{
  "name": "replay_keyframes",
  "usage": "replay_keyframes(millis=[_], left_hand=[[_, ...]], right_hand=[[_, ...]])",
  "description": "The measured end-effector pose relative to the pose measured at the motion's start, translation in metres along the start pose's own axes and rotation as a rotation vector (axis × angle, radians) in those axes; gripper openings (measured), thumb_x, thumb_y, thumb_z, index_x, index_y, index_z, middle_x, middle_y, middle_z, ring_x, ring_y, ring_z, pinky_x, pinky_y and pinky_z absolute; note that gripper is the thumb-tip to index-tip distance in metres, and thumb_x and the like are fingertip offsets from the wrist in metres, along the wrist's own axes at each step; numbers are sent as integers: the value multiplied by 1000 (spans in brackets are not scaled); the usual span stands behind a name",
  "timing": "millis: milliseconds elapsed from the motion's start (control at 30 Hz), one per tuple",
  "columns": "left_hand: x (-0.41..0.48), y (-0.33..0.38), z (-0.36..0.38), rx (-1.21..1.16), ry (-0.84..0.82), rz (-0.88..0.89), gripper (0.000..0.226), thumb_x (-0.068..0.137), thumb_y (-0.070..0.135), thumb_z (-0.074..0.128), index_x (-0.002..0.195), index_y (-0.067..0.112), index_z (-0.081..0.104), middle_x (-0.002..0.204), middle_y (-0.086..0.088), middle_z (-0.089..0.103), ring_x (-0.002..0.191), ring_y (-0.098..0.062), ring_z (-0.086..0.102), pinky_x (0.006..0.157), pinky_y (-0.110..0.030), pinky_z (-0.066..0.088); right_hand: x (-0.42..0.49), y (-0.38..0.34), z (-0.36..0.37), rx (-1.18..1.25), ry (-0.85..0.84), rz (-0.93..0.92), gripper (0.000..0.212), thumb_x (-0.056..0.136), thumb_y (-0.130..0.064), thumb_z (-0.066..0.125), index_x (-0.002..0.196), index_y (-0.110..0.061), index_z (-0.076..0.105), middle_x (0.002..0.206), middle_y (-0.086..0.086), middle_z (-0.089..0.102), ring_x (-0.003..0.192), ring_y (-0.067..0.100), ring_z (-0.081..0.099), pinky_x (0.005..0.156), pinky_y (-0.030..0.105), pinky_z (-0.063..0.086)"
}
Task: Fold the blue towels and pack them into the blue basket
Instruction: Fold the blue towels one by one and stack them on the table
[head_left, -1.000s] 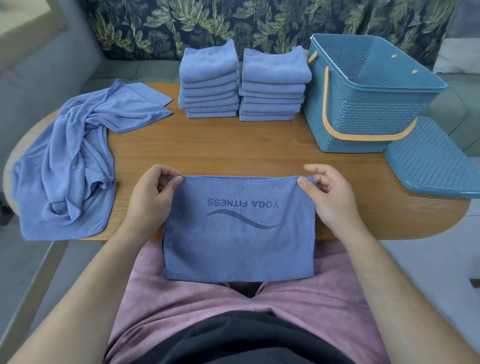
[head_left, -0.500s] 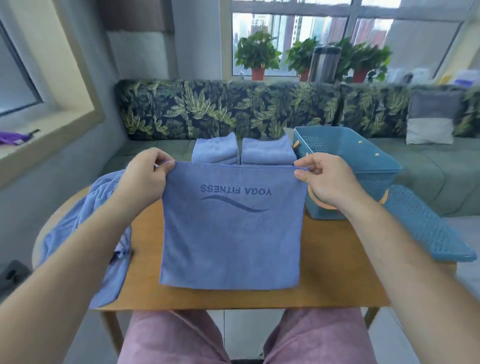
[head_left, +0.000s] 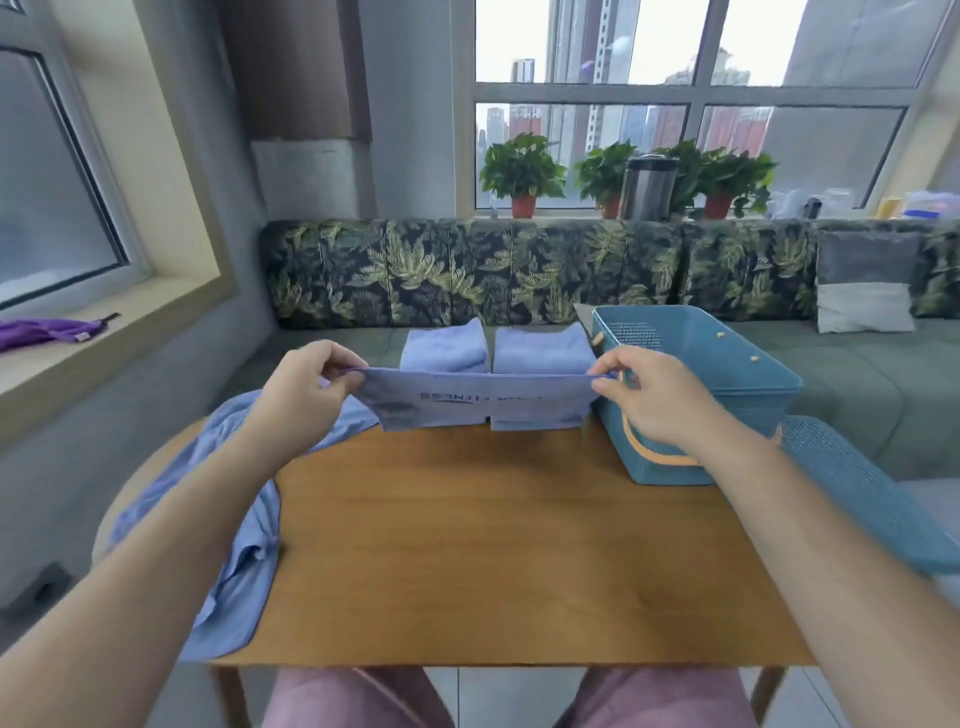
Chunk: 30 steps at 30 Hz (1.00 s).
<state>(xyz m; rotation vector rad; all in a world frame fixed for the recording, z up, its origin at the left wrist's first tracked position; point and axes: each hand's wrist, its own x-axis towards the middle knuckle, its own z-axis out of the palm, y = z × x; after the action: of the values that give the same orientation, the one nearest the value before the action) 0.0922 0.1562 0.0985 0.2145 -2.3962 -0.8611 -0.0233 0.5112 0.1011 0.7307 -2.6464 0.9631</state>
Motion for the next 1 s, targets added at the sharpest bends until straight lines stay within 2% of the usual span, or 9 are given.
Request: replay_keyframes(millis=[167,267,333,467,567,633,700,767,1000], left_hand=[[-86,-50,30,-130,-232,-170,14,92,8,67,89,22,66,87,4,71,82,-12,64,78,-28,48],[-134,-66,40,-257,-352,-248,13,92,-1,64,90,11,65,82,8,73,74,-1,65,73,-15,51],[-154,-72,44,-299,-380,-286,9,92,-3,64,91,6,66,77,11,73,71,1,65,69,-11,50],[-150,-79,50,-326,-329,-335,8,92,6,68,93,13,71,78,6,73,74,-5,67,72,-19,53],[-123,-83,61,-307,-273,-357,7,92,16,70,93,22,72,86,2,74,83,-14,68,80,-31,55],[-102,-85,73,-299,-235,-365,6,93,18,70,95,22,73,92,-1,74,88,-16,68,82,-33,55],[-80,-89,85,-296,-204,-383,6,93,19,69,97,21,73,96,-4,73,90,-18,67,82,-32,55],[-63,-96,99,-294,-185,-407,6,93,19,69,97,20,73,97,-6,73,88,-18,66,78,-28,53],[-34,-125,140,-118,-178,-408,9,92,21,66,100,20,71,96,4,69,84,-5,61,67,-18,43]], right_hand=[[-72,33,41,58,-216,69,10,92,-20,70,91,-31,71,85,-16,68,77,-7,59,71,13,39],[-115,51,58,142,-332,126,14,90,-15,73,89,-29,73,83,-8,72,74,2,64,73,23,48],[-129,60,64,196,-350,150,12,89,-14,74,92,-25,74,87,3,74,80,22,69,80,35,53],[-124,65,74,242,-285,148,15,90,-10,73,95,-24,72,86,1,73,78,11,64,76,27,49],[-97,70,86,186,-227,157,14,90,-12,72,96,-24,71,72,-17,66,68,2,59,71,17,46],[-76,73,95,166,-180,163,14,90,-14,72,96,-27,70,79,-14,70,73,10,64,76,26,51],[-55,77,105,138,-159,161,13,91,-14,70,94,-27,69,85,-5,69,77,14,64,74,33,50],[-38,81,114,55,-171,162,10,93,-17,66,93,-28,68,80,-11,62,72,5,57,68,27,42],[-2,106,153,-41,-182,227,8,93,-19,64,91,-25,69,83,-11,61,86,18,62,73,30,45]])
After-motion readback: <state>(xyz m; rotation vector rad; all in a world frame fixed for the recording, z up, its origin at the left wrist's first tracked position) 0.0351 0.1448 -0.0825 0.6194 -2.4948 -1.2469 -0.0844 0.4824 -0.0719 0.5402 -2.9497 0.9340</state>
